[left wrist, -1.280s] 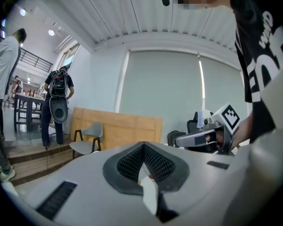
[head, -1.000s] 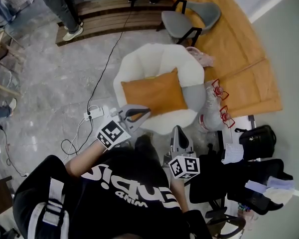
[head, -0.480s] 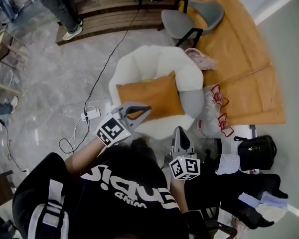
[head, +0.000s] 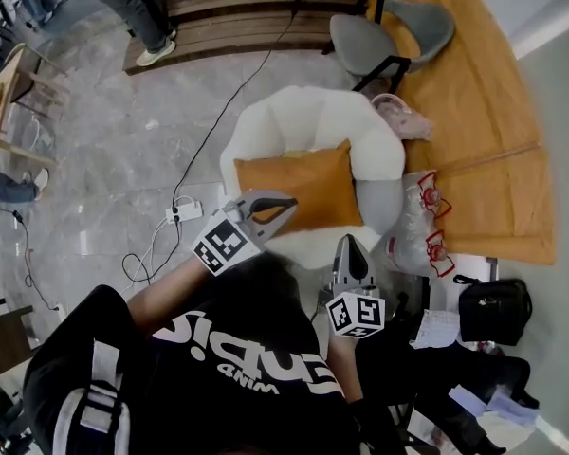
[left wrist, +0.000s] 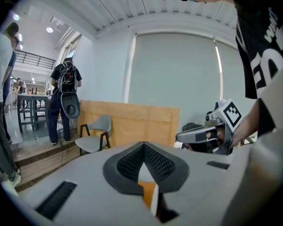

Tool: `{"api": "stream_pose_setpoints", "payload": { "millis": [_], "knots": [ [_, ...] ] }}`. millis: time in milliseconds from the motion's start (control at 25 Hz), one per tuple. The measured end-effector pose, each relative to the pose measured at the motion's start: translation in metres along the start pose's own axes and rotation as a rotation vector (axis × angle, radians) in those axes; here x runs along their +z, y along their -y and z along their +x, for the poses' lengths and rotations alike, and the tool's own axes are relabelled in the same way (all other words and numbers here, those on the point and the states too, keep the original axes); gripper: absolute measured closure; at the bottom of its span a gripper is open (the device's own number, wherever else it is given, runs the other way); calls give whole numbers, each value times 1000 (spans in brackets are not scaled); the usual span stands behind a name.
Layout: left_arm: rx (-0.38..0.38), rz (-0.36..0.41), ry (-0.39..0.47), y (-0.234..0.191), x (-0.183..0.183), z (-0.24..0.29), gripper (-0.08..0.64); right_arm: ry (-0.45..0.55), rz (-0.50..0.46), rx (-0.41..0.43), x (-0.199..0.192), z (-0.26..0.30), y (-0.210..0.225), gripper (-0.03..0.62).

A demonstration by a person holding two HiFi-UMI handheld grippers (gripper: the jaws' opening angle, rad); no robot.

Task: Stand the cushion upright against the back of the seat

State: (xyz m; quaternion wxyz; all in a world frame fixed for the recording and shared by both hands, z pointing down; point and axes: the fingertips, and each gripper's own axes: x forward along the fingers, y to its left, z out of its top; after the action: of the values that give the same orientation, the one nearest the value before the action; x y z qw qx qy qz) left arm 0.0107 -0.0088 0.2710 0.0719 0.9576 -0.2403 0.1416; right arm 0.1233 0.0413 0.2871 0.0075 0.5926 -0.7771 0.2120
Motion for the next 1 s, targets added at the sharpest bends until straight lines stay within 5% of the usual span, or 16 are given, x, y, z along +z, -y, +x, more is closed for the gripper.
{"api": "stream_pose_setpoints", "payload": {
  "millis": [400,1000],
  "knots": [
    [-55,-61,-62,-46,-36,48,552,-45,58,-83,-24,57,31,572],
    [-105,-99,-223,-98,-190,139,552,-136,211,-148,-156,132,98,572]
  ]
}}
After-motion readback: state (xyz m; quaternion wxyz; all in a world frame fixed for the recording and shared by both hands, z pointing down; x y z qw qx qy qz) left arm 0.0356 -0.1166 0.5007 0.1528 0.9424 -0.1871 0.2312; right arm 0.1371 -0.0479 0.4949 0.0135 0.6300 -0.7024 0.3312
